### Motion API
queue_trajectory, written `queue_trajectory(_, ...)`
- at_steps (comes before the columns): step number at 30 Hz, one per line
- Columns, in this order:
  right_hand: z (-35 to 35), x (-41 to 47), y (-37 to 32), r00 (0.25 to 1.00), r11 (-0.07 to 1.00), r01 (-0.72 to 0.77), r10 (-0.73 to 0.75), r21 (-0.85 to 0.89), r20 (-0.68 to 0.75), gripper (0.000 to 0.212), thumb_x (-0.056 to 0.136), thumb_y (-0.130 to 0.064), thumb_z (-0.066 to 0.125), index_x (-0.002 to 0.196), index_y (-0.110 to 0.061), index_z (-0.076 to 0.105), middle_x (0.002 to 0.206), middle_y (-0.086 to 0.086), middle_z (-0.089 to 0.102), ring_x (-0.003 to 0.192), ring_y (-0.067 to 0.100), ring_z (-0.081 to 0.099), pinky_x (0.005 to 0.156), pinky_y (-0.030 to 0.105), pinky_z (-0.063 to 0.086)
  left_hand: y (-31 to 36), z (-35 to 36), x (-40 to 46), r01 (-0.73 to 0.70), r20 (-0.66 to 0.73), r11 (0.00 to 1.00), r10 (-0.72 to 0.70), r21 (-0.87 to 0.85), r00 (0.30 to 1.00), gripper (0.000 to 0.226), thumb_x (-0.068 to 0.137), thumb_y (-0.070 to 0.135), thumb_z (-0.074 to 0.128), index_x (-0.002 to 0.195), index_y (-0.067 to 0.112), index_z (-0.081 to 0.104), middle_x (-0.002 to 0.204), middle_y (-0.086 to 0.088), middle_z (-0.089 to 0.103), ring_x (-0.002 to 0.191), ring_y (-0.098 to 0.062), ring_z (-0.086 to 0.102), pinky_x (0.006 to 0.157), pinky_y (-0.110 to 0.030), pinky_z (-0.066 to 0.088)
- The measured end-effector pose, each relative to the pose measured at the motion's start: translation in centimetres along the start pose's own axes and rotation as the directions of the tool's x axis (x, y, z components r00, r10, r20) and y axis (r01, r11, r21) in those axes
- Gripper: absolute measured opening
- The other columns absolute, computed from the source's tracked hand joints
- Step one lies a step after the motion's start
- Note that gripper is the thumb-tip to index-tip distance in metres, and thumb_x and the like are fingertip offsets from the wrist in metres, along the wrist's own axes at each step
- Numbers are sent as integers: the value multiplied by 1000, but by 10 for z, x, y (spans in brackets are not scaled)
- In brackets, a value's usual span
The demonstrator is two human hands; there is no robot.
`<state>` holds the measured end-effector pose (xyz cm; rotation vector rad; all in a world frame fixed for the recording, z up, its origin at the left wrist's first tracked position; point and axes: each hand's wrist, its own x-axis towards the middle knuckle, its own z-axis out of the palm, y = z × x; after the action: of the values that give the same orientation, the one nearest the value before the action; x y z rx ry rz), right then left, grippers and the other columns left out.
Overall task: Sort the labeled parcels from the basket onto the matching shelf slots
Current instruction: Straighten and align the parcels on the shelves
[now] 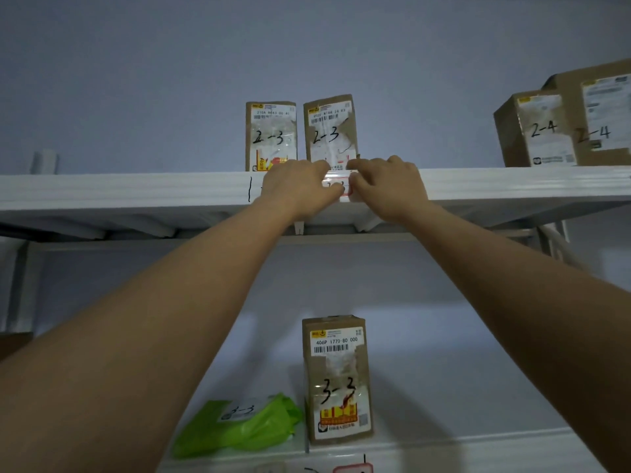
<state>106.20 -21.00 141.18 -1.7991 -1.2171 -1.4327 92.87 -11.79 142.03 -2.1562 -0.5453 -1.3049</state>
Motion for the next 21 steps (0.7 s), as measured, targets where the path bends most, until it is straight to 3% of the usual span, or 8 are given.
queue_trajectory(9, 1, -2, 0, 1000, 999, -1, 1, 37, 0, 45, 98, -37, 29, 136, -21, 46, 125, 8, 60, 110, 29, 50, 92, 38, 35, 3, -1, -2, 22, 5, 1000, -22, -16, 1000, 49, 93, 50, 36, 127, 19, 52, 108, -9, 64, 97, -28, 57, 67, -32, 37)
queue_trajectory(17, -29, -9, 8, 966, 994, 92, -105, 66, 235, 46, 98, -35, 33, 140, -17, 40, 130, 14, 54, 114, 32, 52, 97, 43, 42, 11, -7, -6, 96, 55, 995, -95, -16, 994, 50, 91, 53, 39, 121, 18, 55, 107, -12, 63, 94, -30, 57, 67, -33, 42)
queue_trajectory(21, -57, -17, 31, 938, 992, 103, -122, 77, 324, 43, 98, -38, 32, 137, -25, 44, 129, 9, 53, 118, 29, 50, 94, 40, 43, 45, -23, -9, 215, 30, 961, -213, -172, 977, 47, 90, 45, 45, 127, 18, 55, 129, -13, 56, 113, -33, 52, 82, -39, 44)
